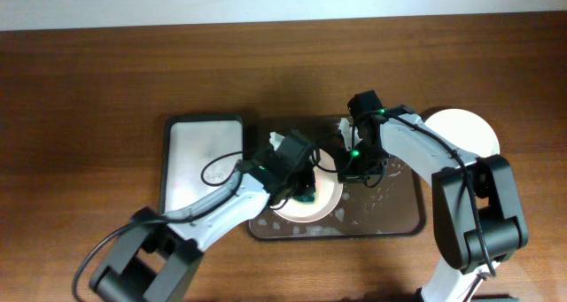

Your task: Clean dirty plates on tray and stack at the side

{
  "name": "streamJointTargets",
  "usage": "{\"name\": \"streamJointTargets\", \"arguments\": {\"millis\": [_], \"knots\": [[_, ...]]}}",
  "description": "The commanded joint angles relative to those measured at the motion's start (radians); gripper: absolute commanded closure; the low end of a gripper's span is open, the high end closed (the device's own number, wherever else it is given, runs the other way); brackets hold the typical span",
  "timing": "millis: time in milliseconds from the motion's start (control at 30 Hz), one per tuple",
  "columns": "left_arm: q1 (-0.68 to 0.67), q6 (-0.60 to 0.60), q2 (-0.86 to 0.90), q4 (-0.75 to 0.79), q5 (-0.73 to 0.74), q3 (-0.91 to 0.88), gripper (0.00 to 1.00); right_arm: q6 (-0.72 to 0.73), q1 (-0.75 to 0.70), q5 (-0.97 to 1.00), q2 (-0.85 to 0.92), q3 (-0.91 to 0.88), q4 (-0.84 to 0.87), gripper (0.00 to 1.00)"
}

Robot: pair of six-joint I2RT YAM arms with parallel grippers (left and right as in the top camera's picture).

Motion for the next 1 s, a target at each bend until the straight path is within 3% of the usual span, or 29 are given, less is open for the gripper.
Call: {"name": "streamJointTargets", "arguments": {"millis": [0,133,300,433,567,833,867,933,967], "knots": [[-0.005,-0.024,0.064,-0.007,-0.034,-0.003,1.00,0.001,0.004,0.016,0.006,0.001,-0.002,0.96],[0.009,0.042,0.052,-0.049,-0.215,-0.002,1.00,0.001,0.004,0.017,0.006,0.001,-0.010,0.96],[0.095,0.249,-0.129,-0.071,-0.185,0.005,1.00,0.000,0.004,0.017,0.006,0.001,-0.013,0.96],[0.212,0.308,-0.260,-0.197,-0.188,0.005,1.00,0.000,0.004,0.018,0.006,0.001,-0.012,0.96],[0.375,0.396,-0.221,-0.266,-0.184,0.003,1.00,0.000,0.004,0.017,0.006,0.001,-0.013,0.96],[0.502,0.419,-0.035,-0.219,-0.177,0.003,0.99,0.001,0.004,0.018,0.006,0.001,-0.013,0.96],[0.511,0.419,-0.029,-0.213,-0.178,0.003,0.90,0.000,0.004,0.017,0.006,0.001,-0.013,0.95],[0.526,0.418,-0.029,-0.211,-0.176,0.005,0.47,0.001,0.004,0.017,0.006,0.001,-0.013,0.79],[0.531,0.419,-0.040,-0.213,-0.148,0.012,0.35,0.001,0.004,0.017,0.006,0.001,-0.013,0.71]]}}
